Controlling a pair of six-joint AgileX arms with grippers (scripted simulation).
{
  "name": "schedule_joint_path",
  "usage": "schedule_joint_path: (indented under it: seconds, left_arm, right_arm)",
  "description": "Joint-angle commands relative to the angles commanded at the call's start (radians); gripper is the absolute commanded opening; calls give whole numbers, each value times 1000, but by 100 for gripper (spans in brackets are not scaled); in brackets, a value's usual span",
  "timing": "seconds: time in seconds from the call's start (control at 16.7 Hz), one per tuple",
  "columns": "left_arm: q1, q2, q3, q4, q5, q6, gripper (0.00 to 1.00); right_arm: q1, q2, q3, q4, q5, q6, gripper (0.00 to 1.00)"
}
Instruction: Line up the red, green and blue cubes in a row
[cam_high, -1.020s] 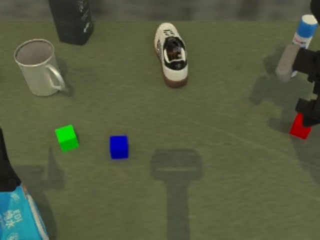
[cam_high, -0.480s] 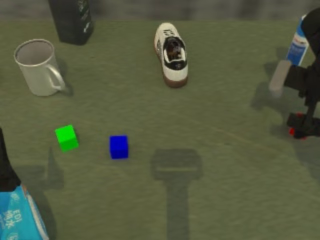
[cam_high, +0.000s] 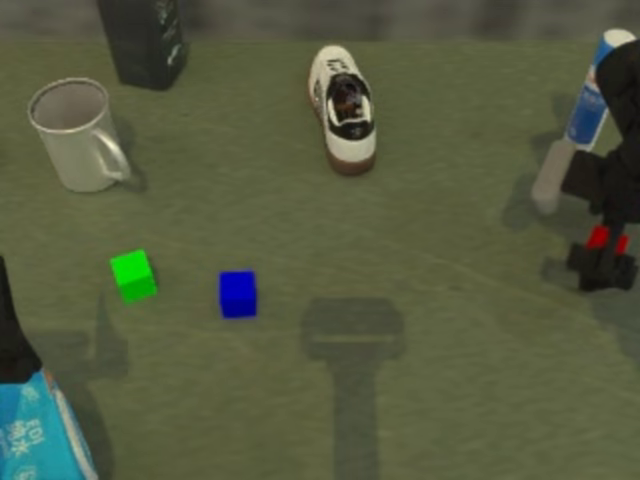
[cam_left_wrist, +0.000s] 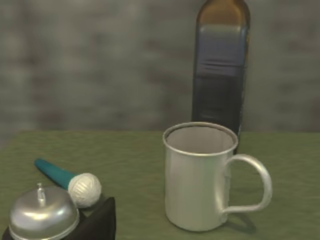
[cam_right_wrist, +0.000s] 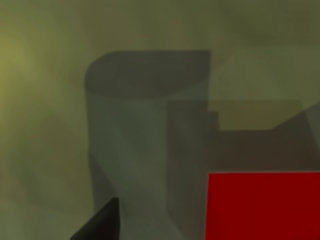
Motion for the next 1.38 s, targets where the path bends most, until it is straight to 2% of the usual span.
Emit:
schedule_joint_path:
  seconds: [0.78, 1.26, 1.38]
  left_arm:
    - [0, 0, 0, 0, 0, 0, 100]
    - [0, 0, 0, 0, 0, 0, 100]
    - [0, 0, 0, 0, 0, 0, 100]
  right_arm:
    - [0, 0, 0, 0, 0, 0, 2]
    - [0, 0, 0, 0, 0, 0, 0]
    - [1, -49, 6, -46, -13, 23, 0]
